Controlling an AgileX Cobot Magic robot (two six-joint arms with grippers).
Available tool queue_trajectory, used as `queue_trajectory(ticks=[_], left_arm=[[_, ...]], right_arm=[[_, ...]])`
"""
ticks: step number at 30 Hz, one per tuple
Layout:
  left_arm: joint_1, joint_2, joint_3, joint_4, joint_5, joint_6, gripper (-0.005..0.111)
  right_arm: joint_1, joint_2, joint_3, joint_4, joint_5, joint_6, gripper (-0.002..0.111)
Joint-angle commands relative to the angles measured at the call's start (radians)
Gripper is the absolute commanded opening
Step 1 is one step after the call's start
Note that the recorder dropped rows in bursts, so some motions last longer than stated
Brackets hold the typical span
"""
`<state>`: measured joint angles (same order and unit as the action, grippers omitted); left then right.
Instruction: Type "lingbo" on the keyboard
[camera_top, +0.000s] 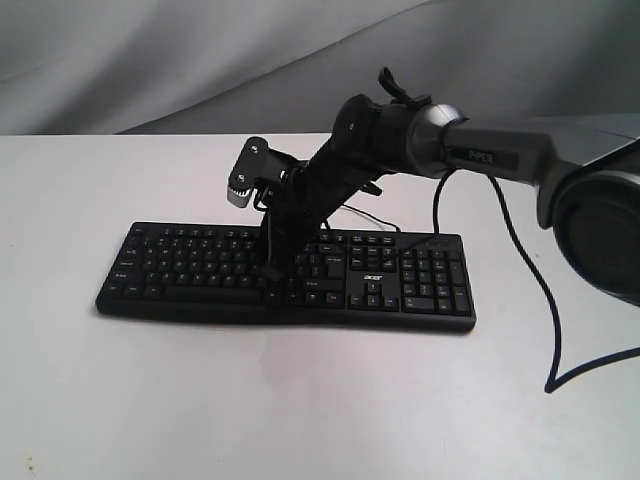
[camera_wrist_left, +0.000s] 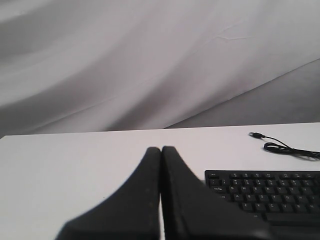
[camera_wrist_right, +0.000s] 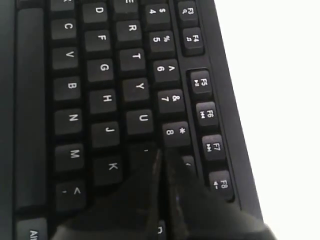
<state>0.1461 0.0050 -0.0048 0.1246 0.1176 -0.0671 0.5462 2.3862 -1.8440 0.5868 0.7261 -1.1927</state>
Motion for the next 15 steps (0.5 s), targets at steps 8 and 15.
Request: queue_trajectory(ticks=[8,15], left_arm=[[-0.007,-0.005,0.005,0.000,-0.009,-0.002,0.001],[-0.007,-0.005,0.005,0.000,-0.009,-0.002,0.001]], right_arm=[[-0.007,-0.006,0.009,0.000,0.026,-0.002,0.000],[-0.009,-0.006,0.021,-0.002,0.015,-0.004,0.000]])
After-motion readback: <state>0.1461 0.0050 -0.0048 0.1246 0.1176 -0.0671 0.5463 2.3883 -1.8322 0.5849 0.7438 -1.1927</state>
